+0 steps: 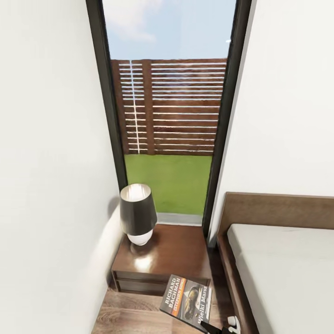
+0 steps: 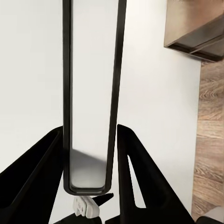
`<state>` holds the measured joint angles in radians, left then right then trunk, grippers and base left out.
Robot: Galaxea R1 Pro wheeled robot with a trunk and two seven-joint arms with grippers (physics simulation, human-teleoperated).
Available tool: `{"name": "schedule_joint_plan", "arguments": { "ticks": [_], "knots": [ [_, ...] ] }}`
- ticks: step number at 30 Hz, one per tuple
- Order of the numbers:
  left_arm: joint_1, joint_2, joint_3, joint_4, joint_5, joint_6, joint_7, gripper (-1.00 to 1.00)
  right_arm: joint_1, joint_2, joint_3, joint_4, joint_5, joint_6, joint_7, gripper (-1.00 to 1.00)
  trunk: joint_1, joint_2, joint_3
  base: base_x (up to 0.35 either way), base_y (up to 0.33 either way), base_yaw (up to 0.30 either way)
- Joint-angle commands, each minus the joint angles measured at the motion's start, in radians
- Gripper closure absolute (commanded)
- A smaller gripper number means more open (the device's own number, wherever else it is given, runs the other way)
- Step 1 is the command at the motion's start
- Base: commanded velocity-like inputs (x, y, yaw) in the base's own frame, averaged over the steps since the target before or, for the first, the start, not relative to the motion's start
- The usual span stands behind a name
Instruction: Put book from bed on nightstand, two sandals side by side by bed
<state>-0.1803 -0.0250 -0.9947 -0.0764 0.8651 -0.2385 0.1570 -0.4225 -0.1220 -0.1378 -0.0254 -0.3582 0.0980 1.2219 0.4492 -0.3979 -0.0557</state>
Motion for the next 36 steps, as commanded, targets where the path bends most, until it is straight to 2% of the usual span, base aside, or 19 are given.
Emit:
{"name": "schedule_joint_plan", "arguments": {
  "ticks": [1, 26, 30, 36],
  "knots": [
    [-0.001, 0.0, -0.008, 0.0, 0.005, -0.002, 0.006, -1.0, -0.001, 0.0, -0.007, 0.0, 0.004, 0.01, 0.004, 1.0, 0.001, -0.002, -0.002, 0.12, -0.037, 0.0],
    [-0.001, 0.0, -0.008, 0.0, 0.005, -0.002, 0.006, -1.0, -0.008, 0.004, -0.012, 0.0, 0.005, 0.012, -0.014, 1.0, 0.001, -0.002, -0.002, 0.153, 0.017, 0.0],
    [-0.001, 0.0, -0.008, 0.0, 0.005, -0.002, 0.006, -1.0, -0.034, 0.002, -0.035, -0.001, 0.005, 0.022, -0.06, 1.0, 0.001, -0.002, -0.002, 0.148, 0.001, 0.0],
    [-0.001, 0.001, -0.008, 0.0, 0.005, -0.002, 0.006, -1.0, -0.073, 0.005, -0.049, -0.002, 0.005, 0.076, -0.138, 1.0, 0.001, -0.002, -0.002, 0.148, 0.0, 0.0]
  ]
}}
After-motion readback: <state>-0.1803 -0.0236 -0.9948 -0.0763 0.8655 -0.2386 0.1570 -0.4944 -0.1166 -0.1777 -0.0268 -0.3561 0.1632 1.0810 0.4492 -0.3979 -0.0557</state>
